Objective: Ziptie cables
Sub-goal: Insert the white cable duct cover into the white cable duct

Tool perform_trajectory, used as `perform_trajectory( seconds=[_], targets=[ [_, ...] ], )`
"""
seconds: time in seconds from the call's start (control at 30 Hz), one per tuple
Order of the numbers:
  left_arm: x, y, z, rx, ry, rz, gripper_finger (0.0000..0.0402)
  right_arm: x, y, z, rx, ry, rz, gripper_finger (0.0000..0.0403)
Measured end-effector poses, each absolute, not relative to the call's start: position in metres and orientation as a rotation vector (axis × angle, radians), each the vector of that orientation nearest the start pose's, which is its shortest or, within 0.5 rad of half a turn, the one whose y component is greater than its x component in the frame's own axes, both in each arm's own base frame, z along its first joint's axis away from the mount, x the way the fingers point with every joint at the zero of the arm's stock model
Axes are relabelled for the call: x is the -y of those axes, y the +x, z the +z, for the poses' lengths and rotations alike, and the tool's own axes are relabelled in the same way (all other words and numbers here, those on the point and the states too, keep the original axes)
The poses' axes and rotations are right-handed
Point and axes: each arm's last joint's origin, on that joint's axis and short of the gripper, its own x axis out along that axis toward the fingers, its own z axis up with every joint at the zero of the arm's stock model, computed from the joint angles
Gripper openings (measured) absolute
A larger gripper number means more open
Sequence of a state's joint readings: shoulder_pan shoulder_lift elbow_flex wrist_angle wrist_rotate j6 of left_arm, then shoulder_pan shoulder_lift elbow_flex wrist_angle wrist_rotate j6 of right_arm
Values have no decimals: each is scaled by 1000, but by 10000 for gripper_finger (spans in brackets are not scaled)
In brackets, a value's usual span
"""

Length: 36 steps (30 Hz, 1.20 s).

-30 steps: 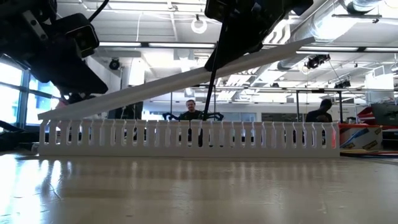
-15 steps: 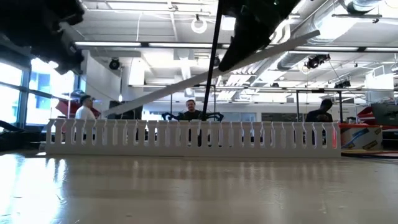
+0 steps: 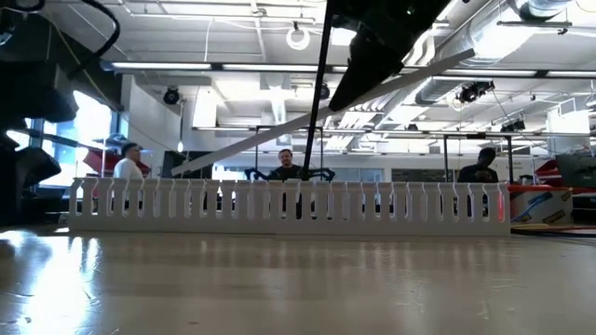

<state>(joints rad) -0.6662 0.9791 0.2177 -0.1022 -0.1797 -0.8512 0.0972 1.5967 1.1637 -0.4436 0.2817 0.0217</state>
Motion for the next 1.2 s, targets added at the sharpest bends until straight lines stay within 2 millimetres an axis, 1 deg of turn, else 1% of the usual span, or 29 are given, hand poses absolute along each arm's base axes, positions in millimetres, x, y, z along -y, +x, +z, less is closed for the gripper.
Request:
perform_trajectory(
  seconds=[0.1,0.17,0.27,0.33,0.53,0.7,0.8,0.9,1.0,1.1,1.2],
  targets=[
    [90,125,115,-911,-461,-10,156,-25,335,246,-855,-140,-183,205],
    [90,126,112,-897,-474,3,156,-25,335,246,-854,-138,-182,205],
    [90,127,108,-911,-426,17,156,-25,335,246,-852,-136,-182,205],
    [91,127,106,-927,-382,-5,161,-25,335,246,-852,-129,-185,205],
    [91,126,110,-942,-260,-86,194,-25,335,246,-855,-121,-188,205],
    [88,125,118,-1005,-93,-25,197,-25,335,246,-857,-122,-187,205],
    [87,128,120,-932,-22,31,196,-25,335,246,-858,-122,-187,205],
    [85,128,118,-880,-11,77,200,-25,335,246,-858,-122,-187,205],
    [83,128,116,-836,-53,117,209,-25,335,246,-859,-121,-185,205],
    [85,131,117,-780,-74,96,220,-25,335,245,-860,-115,-171,205],
    [87,134,120,-720,-50,80,226,-25,335,245,-860,-114,-169,205]
  ],
)
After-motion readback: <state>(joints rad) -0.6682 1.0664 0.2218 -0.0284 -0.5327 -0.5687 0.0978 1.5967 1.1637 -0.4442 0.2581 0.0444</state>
